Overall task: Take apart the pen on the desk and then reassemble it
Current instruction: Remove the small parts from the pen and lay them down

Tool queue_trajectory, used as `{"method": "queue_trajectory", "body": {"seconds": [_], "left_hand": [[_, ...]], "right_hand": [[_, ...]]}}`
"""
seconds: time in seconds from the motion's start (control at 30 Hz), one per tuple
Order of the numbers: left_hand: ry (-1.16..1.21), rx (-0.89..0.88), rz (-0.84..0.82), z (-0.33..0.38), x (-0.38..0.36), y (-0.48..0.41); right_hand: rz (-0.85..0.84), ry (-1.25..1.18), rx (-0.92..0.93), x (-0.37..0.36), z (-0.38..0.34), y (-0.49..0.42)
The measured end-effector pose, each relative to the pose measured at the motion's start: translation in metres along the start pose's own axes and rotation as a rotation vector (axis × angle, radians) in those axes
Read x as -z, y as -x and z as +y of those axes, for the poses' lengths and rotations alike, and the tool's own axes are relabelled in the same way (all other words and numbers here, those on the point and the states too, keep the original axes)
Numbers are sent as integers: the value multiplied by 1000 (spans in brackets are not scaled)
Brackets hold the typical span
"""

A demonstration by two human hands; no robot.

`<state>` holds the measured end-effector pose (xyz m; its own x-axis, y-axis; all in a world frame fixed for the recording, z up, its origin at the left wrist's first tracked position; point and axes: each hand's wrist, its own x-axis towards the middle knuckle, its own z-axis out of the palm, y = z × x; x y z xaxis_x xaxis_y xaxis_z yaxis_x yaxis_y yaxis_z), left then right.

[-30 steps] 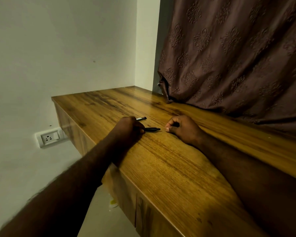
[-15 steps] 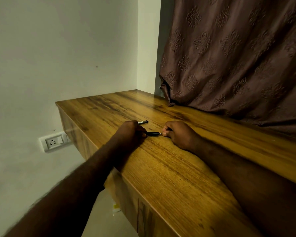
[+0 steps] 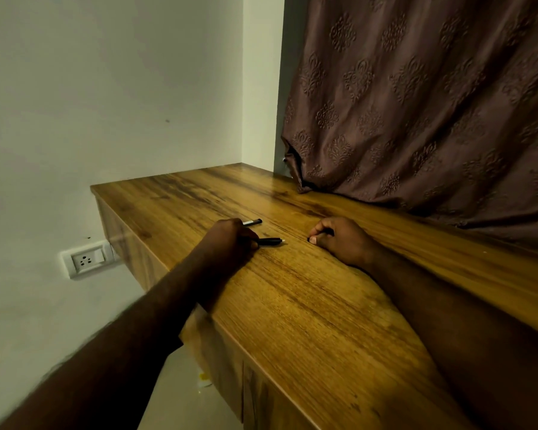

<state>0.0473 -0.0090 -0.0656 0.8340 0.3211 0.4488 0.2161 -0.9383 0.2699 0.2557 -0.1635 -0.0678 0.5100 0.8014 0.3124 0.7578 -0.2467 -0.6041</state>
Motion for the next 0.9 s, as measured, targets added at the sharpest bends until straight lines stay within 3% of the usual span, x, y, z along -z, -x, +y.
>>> {"method": "queue_trajectory", "body": {"seconds": [0.6, 0.67, 0.8, 0.9], "left_hand": [[-17, 0, 12, 0, 1, 1], [-38, 4, 10, -1, -1, 0], [-55, -19, 18, 0, -1, -1], [-22, 5, 9, -2, -1, -2]], "right_hand": [[-41, -124, -36, 2, 4, -1], [19, -161, -26, 1, 4, 0], [332, -182, -1, 4, 4, 0], [299, -112, 36, -1, -4, 5]]}}
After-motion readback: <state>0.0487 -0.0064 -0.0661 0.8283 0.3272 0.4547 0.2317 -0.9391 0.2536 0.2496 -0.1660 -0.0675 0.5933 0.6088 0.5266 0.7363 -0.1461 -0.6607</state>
